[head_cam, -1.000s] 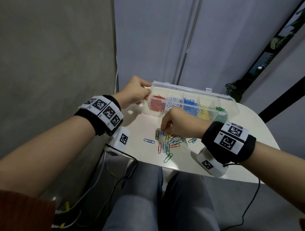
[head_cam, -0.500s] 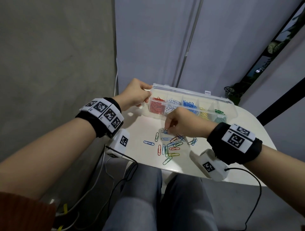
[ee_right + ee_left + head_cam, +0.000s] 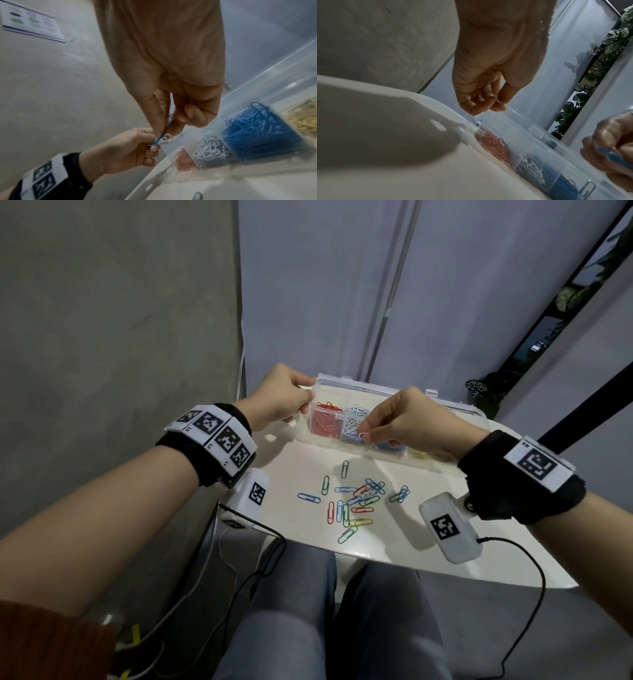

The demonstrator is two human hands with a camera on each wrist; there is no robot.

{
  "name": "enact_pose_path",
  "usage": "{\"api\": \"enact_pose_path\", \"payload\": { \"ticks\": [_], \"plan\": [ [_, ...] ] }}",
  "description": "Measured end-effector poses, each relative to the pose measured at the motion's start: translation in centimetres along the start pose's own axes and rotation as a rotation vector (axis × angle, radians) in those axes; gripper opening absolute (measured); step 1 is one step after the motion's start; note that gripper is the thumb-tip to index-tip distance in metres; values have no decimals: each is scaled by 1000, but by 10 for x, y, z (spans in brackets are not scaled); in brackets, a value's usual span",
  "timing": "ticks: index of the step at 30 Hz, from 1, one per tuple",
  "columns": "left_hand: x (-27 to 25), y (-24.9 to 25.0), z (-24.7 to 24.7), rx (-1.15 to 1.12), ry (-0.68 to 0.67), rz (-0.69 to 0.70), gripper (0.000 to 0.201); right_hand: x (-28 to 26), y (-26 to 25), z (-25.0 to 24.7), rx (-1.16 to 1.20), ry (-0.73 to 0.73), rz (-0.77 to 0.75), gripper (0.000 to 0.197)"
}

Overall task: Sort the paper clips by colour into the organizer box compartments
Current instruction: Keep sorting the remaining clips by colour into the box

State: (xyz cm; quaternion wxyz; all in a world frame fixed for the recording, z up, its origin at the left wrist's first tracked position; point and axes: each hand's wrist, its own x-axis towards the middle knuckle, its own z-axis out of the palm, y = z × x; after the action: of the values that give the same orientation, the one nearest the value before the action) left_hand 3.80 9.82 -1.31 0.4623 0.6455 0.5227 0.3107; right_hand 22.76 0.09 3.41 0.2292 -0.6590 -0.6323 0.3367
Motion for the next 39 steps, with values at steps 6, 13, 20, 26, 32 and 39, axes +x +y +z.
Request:
{"api": "enact_pose_path", "payload": {
  "ticks": [6,13,20,26,32,39],
  "plan": [
    [-2,1,1,-4,1,12,34,-9,11,19,-108,-73,14,5],
    [-1,1,1,-7,1,8,34,-4,25,22,-251,-21,-60,10],
    [0,0,0,9,7,7,36,-14,23,32,-256,-231,-211,21],
    [0,0,0,10,5,14,36,-5,27,37,-584,-298,-388,17],
    [0,0,1,9,4,5,36,-8,24,39,-711,-288,-492,9],
    [-1,1,1,17,2,2,38,-10,21,34,-652,-299,-375,10]
  ]
}}
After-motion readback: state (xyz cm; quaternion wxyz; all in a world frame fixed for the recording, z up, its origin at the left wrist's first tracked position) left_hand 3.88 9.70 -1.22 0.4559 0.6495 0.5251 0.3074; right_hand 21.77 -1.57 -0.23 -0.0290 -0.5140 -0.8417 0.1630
